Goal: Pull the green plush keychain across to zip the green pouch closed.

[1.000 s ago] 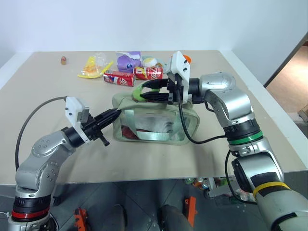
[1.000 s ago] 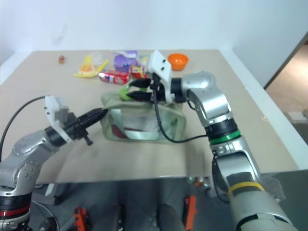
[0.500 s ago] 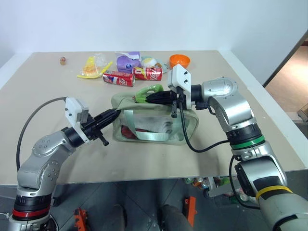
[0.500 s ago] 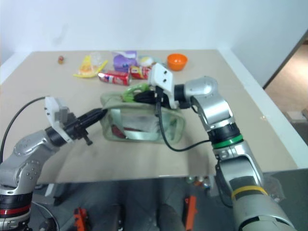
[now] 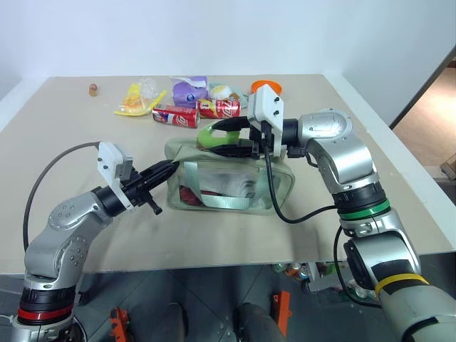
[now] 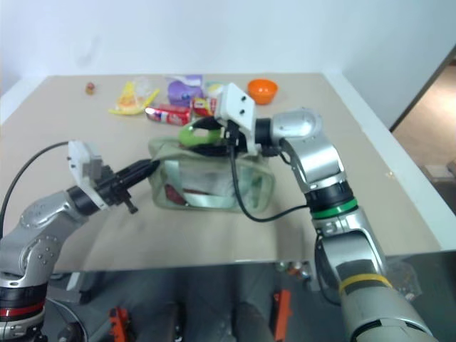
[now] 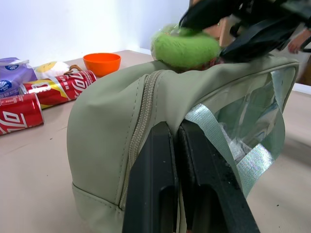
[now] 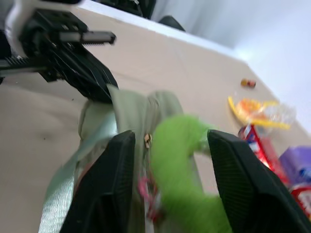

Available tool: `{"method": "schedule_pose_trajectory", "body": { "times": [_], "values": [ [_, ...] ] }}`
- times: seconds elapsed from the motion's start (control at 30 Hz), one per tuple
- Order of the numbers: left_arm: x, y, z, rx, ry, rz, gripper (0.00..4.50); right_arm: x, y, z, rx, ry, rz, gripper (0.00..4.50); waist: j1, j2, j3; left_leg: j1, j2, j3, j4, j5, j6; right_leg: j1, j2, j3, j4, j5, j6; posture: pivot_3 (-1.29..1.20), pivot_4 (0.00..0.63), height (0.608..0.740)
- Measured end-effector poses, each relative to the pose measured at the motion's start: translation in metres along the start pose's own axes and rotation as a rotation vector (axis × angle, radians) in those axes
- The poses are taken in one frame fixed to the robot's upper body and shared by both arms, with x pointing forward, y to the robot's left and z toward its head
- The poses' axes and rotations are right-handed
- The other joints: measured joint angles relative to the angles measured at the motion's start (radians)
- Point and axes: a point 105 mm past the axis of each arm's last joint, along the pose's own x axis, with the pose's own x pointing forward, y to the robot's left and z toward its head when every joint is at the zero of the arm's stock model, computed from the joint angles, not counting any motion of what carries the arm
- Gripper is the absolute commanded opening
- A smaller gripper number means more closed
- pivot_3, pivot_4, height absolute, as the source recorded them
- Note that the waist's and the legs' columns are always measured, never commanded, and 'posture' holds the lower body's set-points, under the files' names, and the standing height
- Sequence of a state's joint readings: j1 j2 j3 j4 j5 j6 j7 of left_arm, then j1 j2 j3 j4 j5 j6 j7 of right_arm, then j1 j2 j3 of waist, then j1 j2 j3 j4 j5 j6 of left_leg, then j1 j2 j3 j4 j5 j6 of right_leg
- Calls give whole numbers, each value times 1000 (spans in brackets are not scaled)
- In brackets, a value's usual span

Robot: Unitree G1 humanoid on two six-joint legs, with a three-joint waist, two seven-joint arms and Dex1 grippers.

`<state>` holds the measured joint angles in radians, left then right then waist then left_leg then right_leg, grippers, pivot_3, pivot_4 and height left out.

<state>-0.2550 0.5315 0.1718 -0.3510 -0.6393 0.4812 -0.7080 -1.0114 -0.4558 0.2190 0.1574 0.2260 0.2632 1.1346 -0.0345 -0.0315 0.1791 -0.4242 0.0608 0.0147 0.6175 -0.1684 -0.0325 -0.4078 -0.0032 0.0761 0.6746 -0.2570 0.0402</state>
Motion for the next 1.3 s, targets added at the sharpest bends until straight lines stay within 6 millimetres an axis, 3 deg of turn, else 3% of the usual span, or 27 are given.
{"method": "schedule_pose_trajectory", "body": {
  "times": [0.3, 0.6, 0.87, 1.3],
  "values": [
    [1, 0, 1, 2, 6, -2, 0, -10, -6, -3, -4, 21, -50, 2235, 0, 0, 0, 0, 0, 0, 0, 0, 0, 0, 0, 0, 0, 0, 0, 0, 150, 740],
    [2, 0, 1, -2, 11, -1, 0, -10, -10, -20, 30, 43, -70, 2235, 0, 0, 0, 0, 0, 0, 0, 0, 0, 0, 0, 0, 0, -1, 0, 0, 150, 740],
    [0, -1, 1, -1, 11, 0, 0, -12, -21, -3, 16, -14, -89, 2235, 0, 0, 0, 0, 0, 0, -1, 0, 0, 0, 0, 0, 0, -1, 0, 0, 150, 740],
    [0, -2, 1, -1, 12, 1, 0, -14, -21, -11, 60, -4, -101, 2235, 0, 0, 0, 0, -1, 0, -1, 0, 0, 0, 0, 0, 0, -1, 0, 0, 150, 740]
  ]
}}
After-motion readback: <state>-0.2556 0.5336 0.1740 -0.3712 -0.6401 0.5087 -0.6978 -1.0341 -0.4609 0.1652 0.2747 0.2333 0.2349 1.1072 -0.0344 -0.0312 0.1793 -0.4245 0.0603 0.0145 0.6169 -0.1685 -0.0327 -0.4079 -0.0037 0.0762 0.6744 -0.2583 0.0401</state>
